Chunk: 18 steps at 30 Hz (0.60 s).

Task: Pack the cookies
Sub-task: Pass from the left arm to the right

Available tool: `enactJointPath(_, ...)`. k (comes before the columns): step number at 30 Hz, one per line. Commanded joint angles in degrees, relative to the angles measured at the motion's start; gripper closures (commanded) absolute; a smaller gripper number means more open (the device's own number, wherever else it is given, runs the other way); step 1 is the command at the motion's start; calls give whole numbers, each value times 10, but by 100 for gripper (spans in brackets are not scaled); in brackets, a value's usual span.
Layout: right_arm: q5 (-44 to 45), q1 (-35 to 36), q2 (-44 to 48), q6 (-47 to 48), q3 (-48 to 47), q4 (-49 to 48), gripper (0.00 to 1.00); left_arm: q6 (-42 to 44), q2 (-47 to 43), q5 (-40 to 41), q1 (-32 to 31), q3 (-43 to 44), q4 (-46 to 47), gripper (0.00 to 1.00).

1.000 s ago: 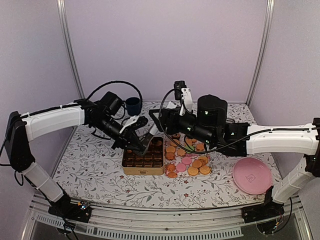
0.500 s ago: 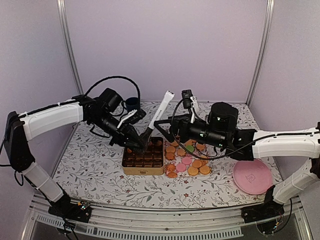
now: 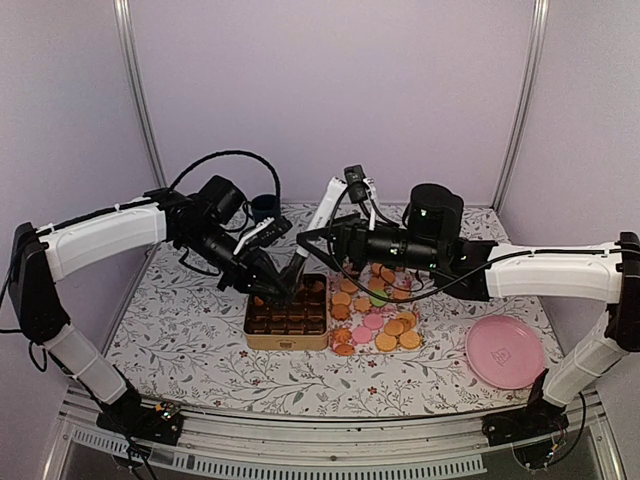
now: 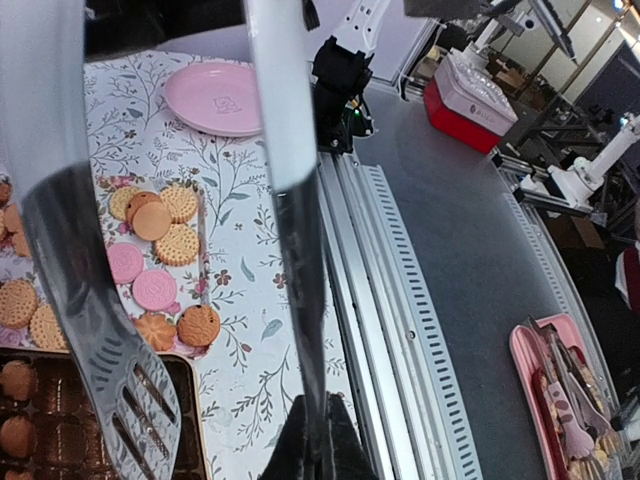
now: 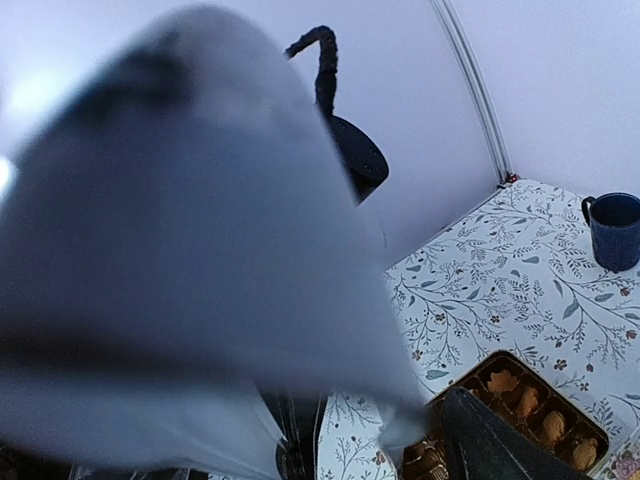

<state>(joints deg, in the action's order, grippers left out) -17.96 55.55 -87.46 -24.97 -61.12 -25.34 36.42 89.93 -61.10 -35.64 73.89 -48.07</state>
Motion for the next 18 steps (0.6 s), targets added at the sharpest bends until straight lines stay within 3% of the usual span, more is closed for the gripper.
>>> enactJointPath(1, -57, -21, 0, 11, -11, -9, 21, 6, -2, -11, -6, 6, -5, 100)
enactJointPath(8, -124, -47, -3, 12, -26, 3, 28, 10, 2, -9, -6, 9, -8, 100)
enactJointPath(18, -224, -57, -50, 46, -115, 112, 34, 29, 11, 17, -7, 10, -24, 100)
